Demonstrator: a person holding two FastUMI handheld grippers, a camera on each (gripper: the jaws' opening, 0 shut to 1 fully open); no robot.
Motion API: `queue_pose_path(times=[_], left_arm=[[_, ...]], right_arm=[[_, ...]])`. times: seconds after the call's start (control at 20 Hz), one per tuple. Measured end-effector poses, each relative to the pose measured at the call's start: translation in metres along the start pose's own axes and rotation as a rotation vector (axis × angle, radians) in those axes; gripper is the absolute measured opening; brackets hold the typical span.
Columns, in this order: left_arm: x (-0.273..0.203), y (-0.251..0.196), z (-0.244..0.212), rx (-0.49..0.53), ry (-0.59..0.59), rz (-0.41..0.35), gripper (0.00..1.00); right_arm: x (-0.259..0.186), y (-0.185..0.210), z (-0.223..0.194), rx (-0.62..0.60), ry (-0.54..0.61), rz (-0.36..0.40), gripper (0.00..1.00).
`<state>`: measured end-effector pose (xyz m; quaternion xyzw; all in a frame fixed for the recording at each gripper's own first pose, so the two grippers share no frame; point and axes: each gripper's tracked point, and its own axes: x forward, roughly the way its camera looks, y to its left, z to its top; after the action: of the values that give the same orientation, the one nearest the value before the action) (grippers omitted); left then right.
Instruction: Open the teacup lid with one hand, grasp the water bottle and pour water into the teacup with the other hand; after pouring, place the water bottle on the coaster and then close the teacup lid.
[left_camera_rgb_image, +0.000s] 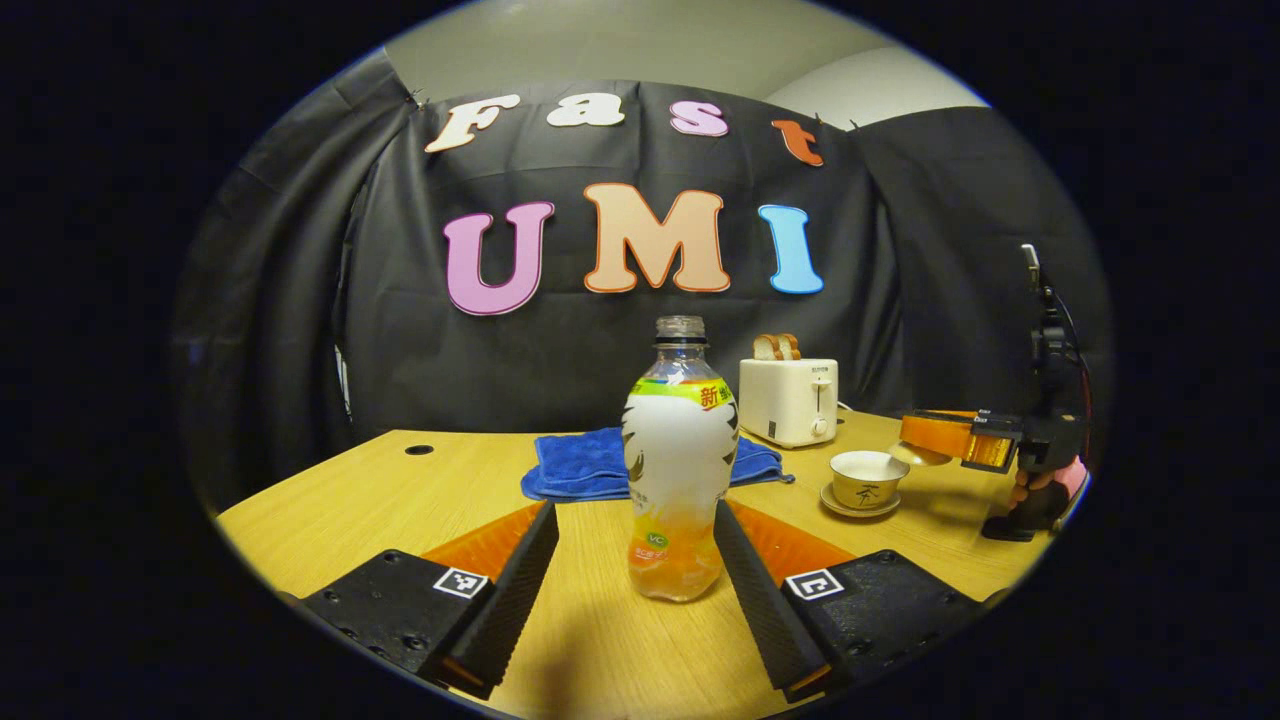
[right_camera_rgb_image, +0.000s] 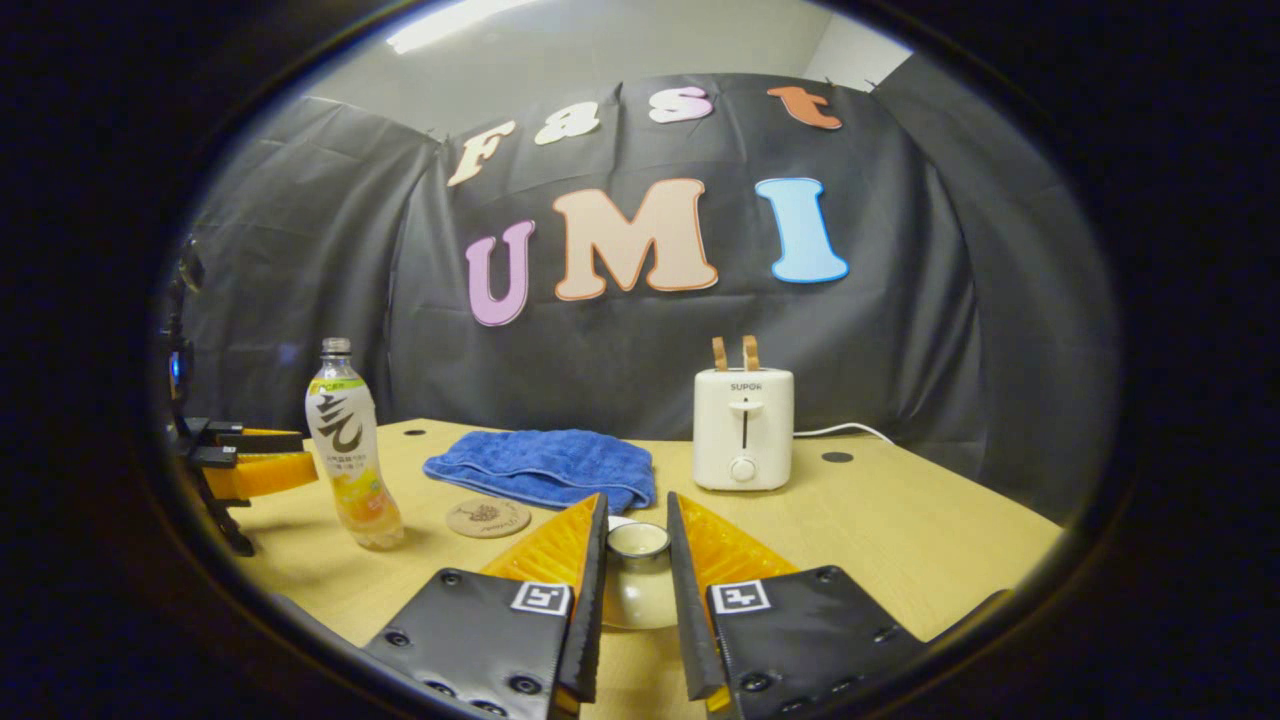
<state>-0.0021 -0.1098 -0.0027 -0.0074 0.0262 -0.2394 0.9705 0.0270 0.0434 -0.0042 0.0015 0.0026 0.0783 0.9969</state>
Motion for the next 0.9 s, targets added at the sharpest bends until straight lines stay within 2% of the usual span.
queue_pose_path(times=[0.35,0.9], left_arm=[[0.028,-0.017,-0.007,-0.005,0.057,-0.031,0.92],[0.064,-0.024,-0.011,0.014,0.1,-0.016,0.9]], right_arm=[[-0.008,-0.022,0.001,-0.001,-0.001,-0.024,0.36],[-0.017,-0.043,0.003,-0.002,-0.004,-0.046,0.36]])
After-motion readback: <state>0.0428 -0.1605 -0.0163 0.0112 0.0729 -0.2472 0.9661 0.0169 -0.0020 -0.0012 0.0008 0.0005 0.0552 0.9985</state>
